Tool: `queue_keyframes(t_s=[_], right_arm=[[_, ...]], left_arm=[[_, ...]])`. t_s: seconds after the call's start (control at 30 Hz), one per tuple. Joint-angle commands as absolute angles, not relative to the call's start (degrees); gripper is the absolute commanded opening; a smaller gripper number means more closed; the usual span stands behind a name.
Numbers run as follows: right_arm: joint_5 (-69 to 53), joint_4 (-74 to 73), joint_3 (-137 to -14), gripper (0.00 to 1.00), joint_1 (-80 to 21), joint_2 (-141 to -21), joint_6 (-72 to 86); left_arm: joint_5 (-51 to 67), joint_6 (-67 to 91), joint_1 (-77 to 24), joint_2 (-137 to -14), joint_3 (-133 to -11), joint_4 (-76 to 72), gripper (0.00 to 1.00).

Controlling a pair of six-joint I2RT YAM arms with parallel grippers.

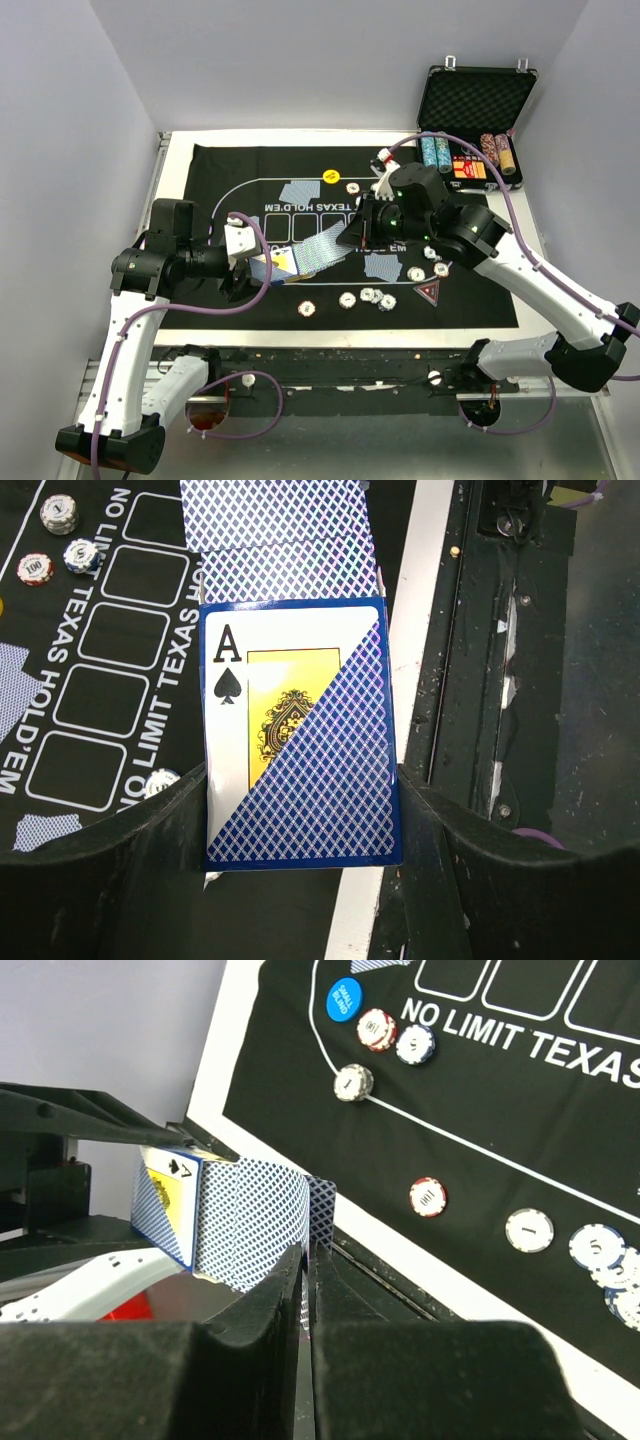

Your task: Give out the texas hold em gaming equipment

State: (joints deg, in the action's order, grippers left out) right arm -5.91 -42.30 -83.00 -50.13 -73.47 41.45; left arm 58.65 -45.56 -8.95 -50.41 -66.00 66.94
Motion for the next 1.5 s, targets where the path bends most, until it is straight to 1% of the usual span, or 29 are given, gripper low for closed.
queue_keyframes(t_s=[0.0,0.17,0.3,0.47,0.6,0.7,0.77,0.83,1.0,1.13,1.23,1.47], right_arm=[[-8.35,-41.93,-85.08,0.11,-49.83,-73.30,40.08],[-10.89,-39.29,-84.99,0.01,-49.92,-72.77,40.34],[-14.32,-36.31,-85.34,0.01,-49.83,-72.51,41.66],[-14.59,-35.95,-88.93,0.01,-49.83,-72.60,42.28],[-11.96,-38.58,-95.08,0.01,-49.83,-73.65,40.26],[-6.70,-42.17,-100.44,0.01,-49.66,-75.32,37.28],[-1.96,-44.46,-103.26,0.01,-49.57,-77.25,33.95],[5.59,-46.57,-105.02,0.01,-49.31,-79.62,31.30],[14.49,-44.57,-104.42,0.01,-46.07,-85.68,25.32],[15.29,-40.62,-104.67,0.01,-40.09,-92.09,21.55],[20.64,-37.97,-105.37,0.01,-39.46,-98.41,17.33],[23.38,-32.79,-109.16,0.01,-39.20,-112.66,11.43]], left_arm=[[61.70,-45.26,-8.79,-50.01,-66.36,65.48,0.20],[61.52,-45.26,-8.79,-50.10,-66.53,65.39,0.20],[61.52,-45.26,-8.79,-50.10,-66.27,65.39,0.20],[61.44,-45.26,-8.70,-50.01,-66.45,65.48,0.20],[61.44,-45.26,-8.79,-49.92,-66.53,65.57,0.20],[61.70,-45.26,-8.79,-49.83,-66.53,65.66,0.20],[61.70,-45.26,-8.79,-49.75,-66.45,65.83,0.20],[61.87,-45.35,-8.70,-49.66,-66.45,65.83,0.20],[62.23,-45.26,-8.79,-49.04,-66.36,66.09,0.20],[62.40,-45.00,-8.79,-48.96,-66.18,66.36,0.20],[62.49,-45.09,-8.79,-48.69,-66.18,66.80,0.20],[62.05,-45.97,-8.79,-47.64,-66.18,68.02,0.20]])
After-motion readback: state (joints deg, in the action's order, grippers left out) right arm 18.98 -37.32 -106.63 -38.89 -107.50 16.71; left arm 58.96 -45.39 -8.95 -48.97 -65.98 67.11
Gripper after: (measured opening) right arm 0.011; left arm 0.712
